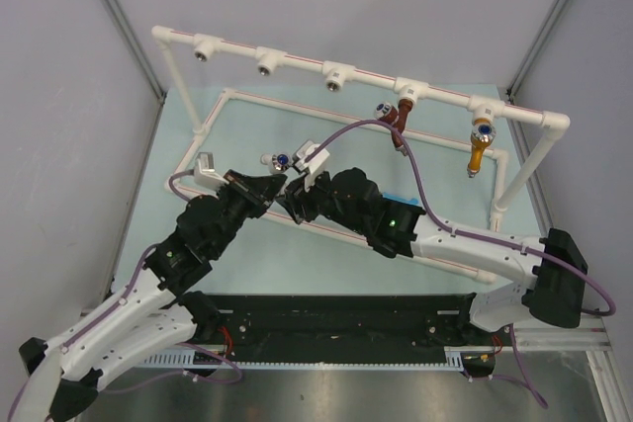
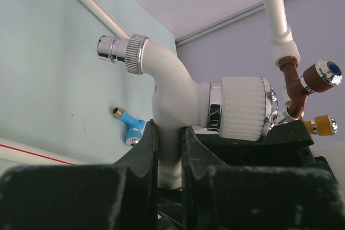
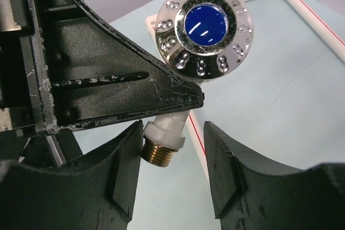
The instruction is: Install the water faucets
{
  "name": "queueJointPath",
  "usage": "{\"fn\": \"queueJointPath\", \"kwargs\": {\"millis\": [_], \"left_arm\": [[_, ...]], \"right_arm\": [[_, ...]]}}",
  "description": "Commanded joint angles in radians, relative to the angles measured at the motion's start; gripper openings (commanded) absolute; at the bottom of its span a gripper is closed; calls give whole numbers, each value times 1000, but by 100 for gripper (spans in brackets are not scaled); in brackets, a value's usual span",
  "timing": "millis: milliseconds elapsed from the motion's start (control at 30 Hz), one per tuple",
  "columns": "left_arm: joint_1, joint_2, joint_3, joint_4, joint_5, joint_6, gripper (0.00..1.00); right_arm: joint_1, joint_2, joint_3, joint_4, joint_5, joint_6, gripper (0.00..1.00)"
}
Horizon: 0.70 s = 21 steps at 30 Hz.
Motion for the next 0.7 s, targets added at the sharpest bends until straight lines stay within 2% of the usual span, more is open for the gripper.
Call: {"fn": "queueJointPath", "kwargs": {"millis": [0,133,233,300,333,367,400,433,500,533,600,633,667], "left_arm": [[-1,3,33,53,18,13,0],[-2,12,21,66,41,7,0],[-4,11,10,101,54,4,1],[-4,5,8,107,57,16,5],[-2,3,5,107,61,24,8],[-2,-3,5,109,61,45,20],[-4,-17,2,109,59,56,24],[-2,-24,-1,109,53,70,32],[-2,-43,-4,103,44,125,38],[-2,-61,-1,97,33,168,47],[-1,-83,5,80,38,229,58],[-2,-98,22,78,44,307,69],[-1,-103,36,32,51,344,75]], "right_arm": [[-4,28,32,23,16,16,52],[-4,42,35,31,26,28,49],[-5,42,35,38,35,36,40],[-7,31,35,35,39,36,28],[-8,25,35,31,47,33,15],[-11,19,35,28,50,33,6],[-15,2,35,20,55,33,0],[-21,-7,35,5,59,30,0],[-27,-37,35,-15,59,24,0],[-37,-50,35,-37,56,22,0],[-50,-76,35,-57,39,13,0],[-59,-100,35,-80,33,8,0],[-61,-116,35,-92,27,1,0]]}}
